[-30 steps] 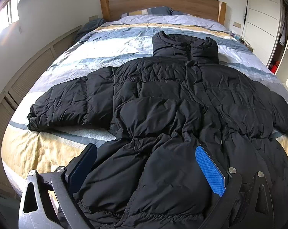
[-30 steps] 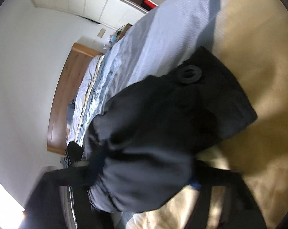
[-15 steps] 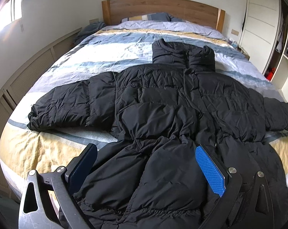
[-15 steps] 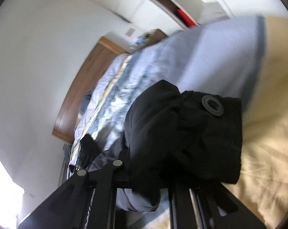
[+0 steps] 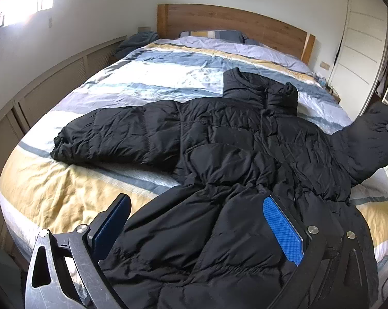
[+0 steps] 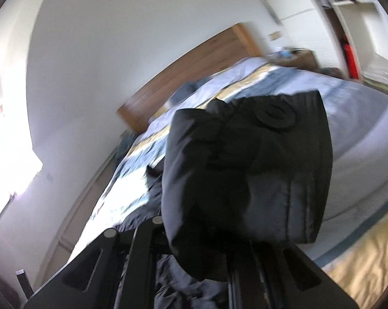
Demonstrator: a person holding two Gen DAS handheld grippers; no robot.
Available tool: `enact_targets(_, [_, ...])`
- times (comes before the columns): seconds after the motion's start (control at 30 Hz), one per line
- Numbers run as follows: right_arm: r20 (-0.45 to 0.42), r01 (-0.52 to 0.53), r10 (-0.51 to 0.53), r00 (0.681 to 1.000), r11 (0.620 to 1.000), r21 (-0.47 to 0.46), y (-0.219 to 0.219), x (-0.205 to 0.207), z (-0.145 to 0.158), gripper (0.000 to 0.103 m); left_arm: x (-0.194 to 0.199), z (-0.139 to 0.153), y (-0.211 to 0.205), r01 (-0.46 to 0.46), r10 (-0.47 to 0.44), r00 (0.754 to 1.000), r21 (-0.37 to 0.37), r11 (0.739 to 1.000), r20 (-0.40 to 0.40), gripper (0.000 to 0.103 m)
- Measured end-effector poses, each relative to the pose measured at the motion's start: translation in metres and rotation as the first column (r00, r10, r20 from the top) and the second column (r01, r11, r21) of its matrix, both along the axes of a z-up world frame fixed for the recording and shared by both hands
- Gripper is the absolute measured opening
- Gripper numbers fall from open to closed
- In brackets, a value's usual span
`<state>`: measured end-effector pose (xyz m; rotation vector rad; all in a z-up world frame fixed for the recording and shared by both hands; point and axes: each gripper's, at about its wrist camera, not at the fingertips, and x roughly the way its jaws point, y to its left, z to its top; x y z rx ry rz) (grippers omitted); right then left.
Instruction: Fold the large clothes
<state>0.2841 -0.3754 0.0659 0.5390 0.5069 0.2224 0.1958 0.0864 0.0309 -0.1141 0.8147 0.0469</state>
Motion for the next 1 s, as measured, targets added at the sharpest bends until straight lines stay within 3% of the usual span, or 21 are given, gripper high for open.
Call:
enact_targets(0.1, [-0.025, -0.085, 0.084, 0.996, 0.995, -0.052, 0.04, -0.001, -0.006, 0.01, -0.008, -0.002, 0.013, -0.018, 0.018, 1.0, -0.015, 1.0, 0.002, 0.101])
enact_targets(0.27, [-0.132, -0.211, 0.194, 0.972, 0.969, -0.129, 0.105, -0.004, -0.042, 0.011, -0.016, -0.009, 0.032, -0.043, 0.043, 0.999, -0.031, 0.999, -0.007, 0.101])
enact_targets(0.57, [-0.342, -0.32, 0.225, 0.913, 0.913, -0.254, 0.166, 0.005, -0.116, 0.016, -0.027, -0.014, 0.044, -0.067, 0.067, 0.998, -0.058, 0.996, -0.011, 0.101])
enact_targets(0.63, [-0.38, -0.33, 0.222, 0.898, 0.91, -0.25, 0.172, 0.005, -0.128, 0.023, -0.03, -0.013, 0.045, -0.073, 0.072, 0.997, -0.055, 0.996, -0.01, 0.101])
enact_targets(0.77, [-0.411, -0.363, 0.246, 0.878, 0.902, -0.235, 0.179, 0.001, -0.14, 0.06, -0.036, -0.007, 0.044, -0.076, 0.076, 0.997, -0.057, 0.996, -0.002, 0.101])
enact_targets(1.0, [-0.386, -0.427, 0.318, 0.866, 0.872, -0.239, 0.192, -0.022, -0.13, 0.065, -0.046, 0.008, 0.03, -0.065, 0.066, 0.998, -0.038, 0.997, 0.005, 0.101])
